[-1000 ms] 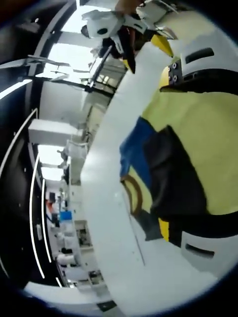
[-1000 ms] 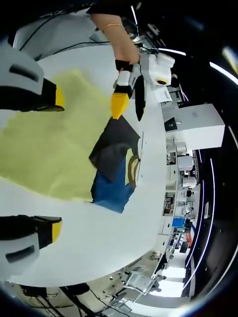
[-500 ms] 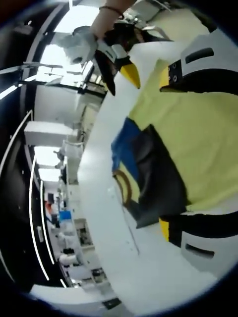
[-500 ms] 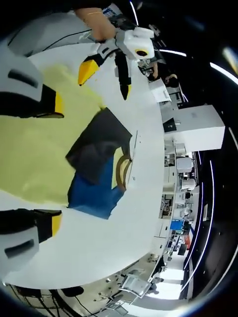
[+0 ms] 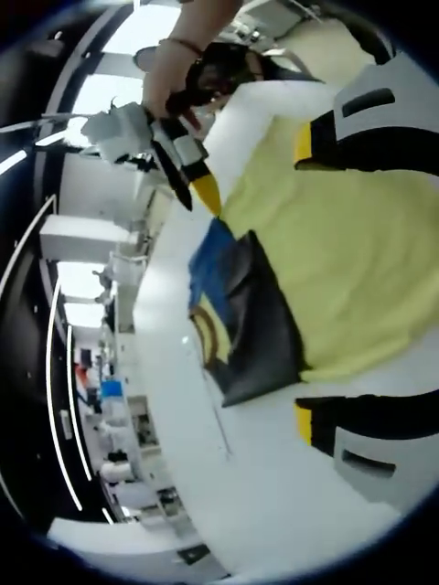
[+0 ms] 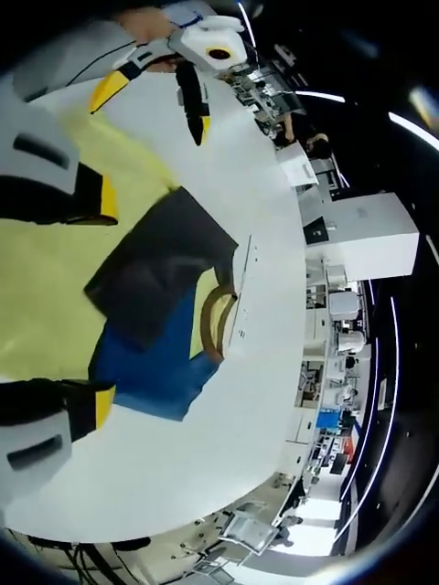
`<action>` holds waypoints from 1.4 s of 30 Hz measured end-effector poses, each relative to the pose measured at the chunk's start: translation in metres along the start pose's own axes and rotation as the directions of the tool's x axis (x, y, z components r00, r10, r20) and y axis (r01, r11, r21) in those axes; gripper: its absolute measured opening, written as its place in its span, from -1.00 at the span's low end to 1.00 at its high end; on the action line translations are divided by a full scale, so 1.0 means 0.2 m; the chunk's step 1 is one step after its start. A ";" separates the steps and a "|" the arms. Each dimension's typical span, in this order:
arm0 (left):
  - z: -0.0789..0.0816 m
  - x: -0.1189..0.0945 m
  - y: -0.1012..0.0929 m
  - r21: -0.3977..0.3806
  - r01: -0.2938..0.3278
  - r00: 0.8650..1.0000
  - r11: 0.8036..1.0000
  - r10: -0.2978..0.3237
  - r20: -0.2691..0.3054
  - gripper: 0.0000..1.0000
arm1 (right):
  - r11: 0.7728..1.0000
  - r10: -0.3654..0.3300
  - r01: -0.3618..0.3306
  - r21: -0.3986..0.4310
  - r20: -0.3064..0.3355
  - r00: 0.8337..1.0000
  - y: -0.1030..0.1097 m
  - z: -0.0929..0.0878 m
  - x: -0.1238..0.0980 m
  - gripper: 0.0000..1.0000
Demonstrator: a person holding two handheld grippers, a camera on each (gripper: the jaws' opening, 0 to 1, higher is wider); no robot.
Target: Fold the garment on the visible template until the final outline fits inside the template.
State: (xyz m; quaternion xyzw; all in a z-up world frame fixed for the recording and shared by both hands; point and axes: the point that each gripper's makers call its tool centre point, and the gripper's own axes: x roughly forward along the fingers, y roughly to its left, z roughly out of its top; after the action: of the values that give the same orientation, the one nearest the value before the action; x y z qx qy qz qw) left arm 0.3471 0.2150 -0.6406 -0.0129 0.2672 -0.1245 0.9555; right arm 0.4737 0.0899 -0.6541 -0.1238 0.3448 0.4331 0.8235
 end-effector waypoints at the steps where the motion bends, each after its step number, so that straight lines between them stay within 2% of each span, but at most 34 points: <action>1: 0.00 -0.01 0.00 -0.001 -0.001 1.000 1.000 0.001 0.003 0.99 | 1.000 0.002 -0.002 0.002 -0.005 1.000 0.00 0.00 0.02 0.32; 7: -0.03 -0.05 0.00 0.026 -0.017 1.000 1.000 0.017 -0.012 0.99 | 1.000 -0.004 0.004 0.009 0.001 1.000 0.01 0.03 0.13 0.29; 15: -0.08 -0.09 -0.01 0.018 -0.016 1.000 1.000 0.016 -0.025 0.99 | 1.000 0.006 -0.006 0.001 0.000 1.000 0.04 0.07 0.28 0.07; 20: -0.11 -0.11 0.03 -0.009 -0.037 0.999 0.999 0.037 -0.025 0.99 | 1.000 0.006 -0.006 0.001 0.005 1.000 0.05 0.09 0.36 0.02; 28: -0.15 -0.13 0.03 -0.017 -0.042 0.998 0.999 0.041 -0.043 0.97 | 1.000 -0.002 0.002 -0.003 -0.013 1.000 0.06 0.11 0.49 -0.12; 32: -0.15 -0.14 0.02 -0.027 -0.033 0.999 0.999 0.032 -0.038 0.96 | 1.000 -0.016 0.015 -0.021 -0.026 1.000 0.05 0.10 0.54 -0.20; 42: -0.18 -0.13 0.00 -0.025 -0.021 0.998 0.999 0.020 -0.054 0.93 | 0.999 -0.045 0.046 0.016 -0.053 0.998 0.01 0.08 0.58 -0.41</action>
State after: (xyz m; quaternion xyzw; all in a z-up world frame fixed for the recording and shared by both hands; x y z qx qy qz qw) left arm 0.3068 0.2234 -0.6587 -0.0188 0.2942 -0.1117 0.9490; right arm 0.5244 0.1725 -0.7200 -0.1360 0.3671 0.4079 0.8248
